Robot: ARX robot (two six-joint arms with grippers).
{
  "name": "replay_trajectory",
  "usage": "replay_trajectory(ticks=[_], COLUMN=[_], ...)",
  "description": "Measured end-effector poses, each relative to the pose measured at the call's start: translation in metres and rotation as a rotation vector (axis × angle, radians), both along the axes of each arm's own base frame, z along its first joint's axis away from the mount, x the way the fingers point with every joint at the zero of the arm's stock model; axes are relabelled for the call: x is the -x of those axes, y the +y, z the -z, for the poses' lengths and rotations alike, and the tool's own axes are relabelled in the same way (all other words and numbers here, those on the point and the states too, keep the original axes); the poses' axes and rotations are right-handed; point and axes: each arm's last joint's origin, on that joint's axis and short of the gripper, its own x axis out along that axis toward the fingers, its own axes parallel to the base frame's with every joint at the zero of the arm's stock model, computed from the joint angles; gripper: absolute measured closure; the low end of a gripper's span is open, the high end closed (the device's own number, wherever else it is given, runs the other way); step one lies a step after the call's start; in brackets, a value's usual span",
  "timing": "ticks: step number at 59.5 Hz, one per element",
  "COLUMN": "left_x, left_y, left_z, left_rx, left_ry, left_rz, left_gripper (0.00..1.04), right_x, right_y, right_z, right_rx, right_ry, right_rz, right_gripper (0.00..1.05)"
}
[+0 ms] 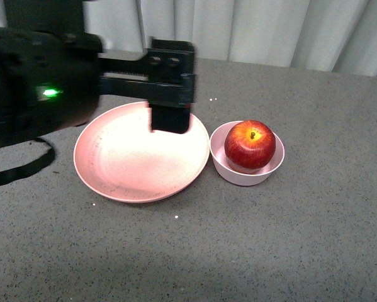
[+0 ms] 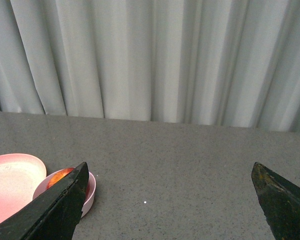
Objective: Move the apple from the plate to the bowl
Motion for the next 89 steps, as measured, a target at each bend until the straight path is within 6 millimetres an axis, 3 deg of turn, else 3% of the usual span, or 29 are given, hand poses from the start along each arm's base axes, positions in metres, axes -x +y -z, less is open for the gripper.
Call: replay_trajectory(ticks=[14,22,30,36,55,69,89], left_x=[0.046,0.055,0.066,0.076,0.101,0.115,0.129], left_y=[0.071,0.08,0.089,0.097,0.114,0.128,0.129], left_z=[-0.004,-0.011,0.001,-0.007,-0.007,-0.012,-0.017], left_rx=[0.044,0.062,0.015,0.009,-0.01,-0.017,-0.014], left_ry=[0.008,-0.043,-0.259,-0.346,-0.349,-0.366,-0.384], left_rz=[-0.254,-0.296,-0.287,-0.292,-0.294,-0.296,-0.294], left_gripper=[0.07,0.07,0.3,0.48,1.01,1.01,1.01], right_x=[0.0,0.0,0.0,0.0,0.0,0.0,0.0], right_y=[0.0,0.0,0.0,0.0,0.0,0.0,0.0], right_z=[0.0,0.0,0.0,0.0,0.0,0.0,0.0], right_rx=[0.0,0.0,0.0,0.0,0.0,0.0,0.0], right_ry=[0.0,0.0,0.0,0.0,0.0,0.0,0.0], right_rz=[0.0,-0.002,-0.001,0.002,0.0,0.0,0.0], right_gripper=[0.09,0.09,0.09,0.09,0.09,0.09,0.09])
